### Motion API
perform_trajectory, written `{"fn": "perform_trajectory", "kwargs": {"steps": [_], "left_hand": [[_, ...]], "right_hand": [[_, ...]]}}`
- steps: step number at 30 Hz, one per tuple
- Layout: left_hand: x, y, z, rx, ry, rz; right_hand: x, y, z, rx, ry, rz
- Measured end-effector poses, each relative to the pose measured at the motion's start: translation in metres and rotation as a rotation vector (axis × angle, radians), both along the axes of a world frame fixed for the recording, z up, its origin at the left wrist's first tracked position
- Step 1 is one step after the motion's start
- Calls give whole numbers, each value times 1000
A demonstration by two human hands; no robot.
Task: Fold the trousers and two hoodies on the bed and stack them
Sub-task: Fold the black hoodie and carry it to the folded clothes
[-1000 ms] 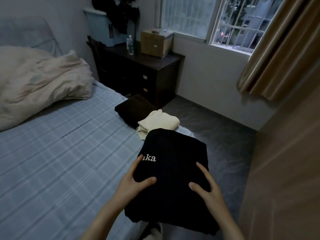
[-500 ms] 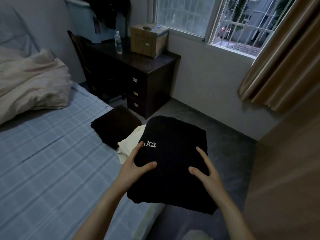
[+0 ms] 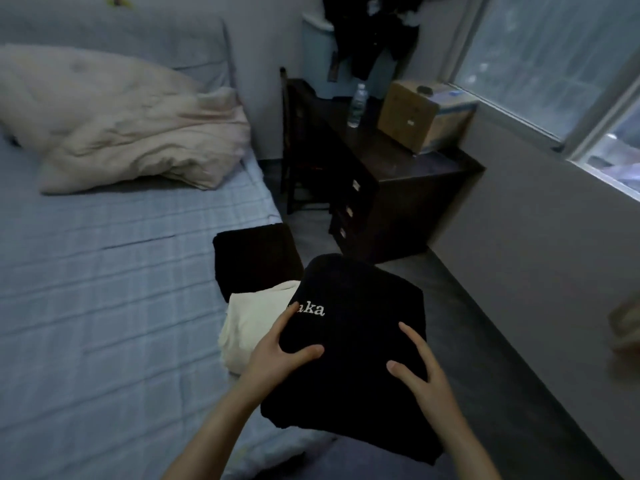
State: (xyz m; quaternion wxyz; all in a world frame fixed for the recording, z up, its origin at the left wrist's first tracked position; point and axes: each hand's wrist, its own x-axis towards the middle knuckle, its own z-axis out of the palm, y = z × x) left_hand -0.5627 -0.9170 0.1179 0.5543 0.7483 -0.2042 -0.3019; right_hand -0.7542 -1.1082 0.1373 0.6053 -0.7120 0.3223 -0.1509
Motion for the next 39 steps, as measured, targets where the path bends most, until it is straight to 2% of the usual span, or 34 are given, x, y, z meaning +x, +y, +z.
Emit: {"fn": "perform_trajectory", "kwargs": {"steps": [5,11,17,24,31,36,39], "left_hand": [[-24,-16,0,-20,54,218],[0,-11,-12,29,52,376],[65,-13,-33,-10,46,441],[187,-36,-58,2,44,467],[305,-55,-129,6,13,520],[340,-66,-206,62,73,505],[351,-67,-225,82,74,494]], "right_hand": [[26,-53,1,12,25,188],[84,-69,-18,34,66,324],[165,-76,-26,42,57,371],[303,-106,-47,25,4,436],[451,-130,-127,12,-42,568],[483,-134,-225,55,19,550],[488,-132,-247,-5,37,516]]}}
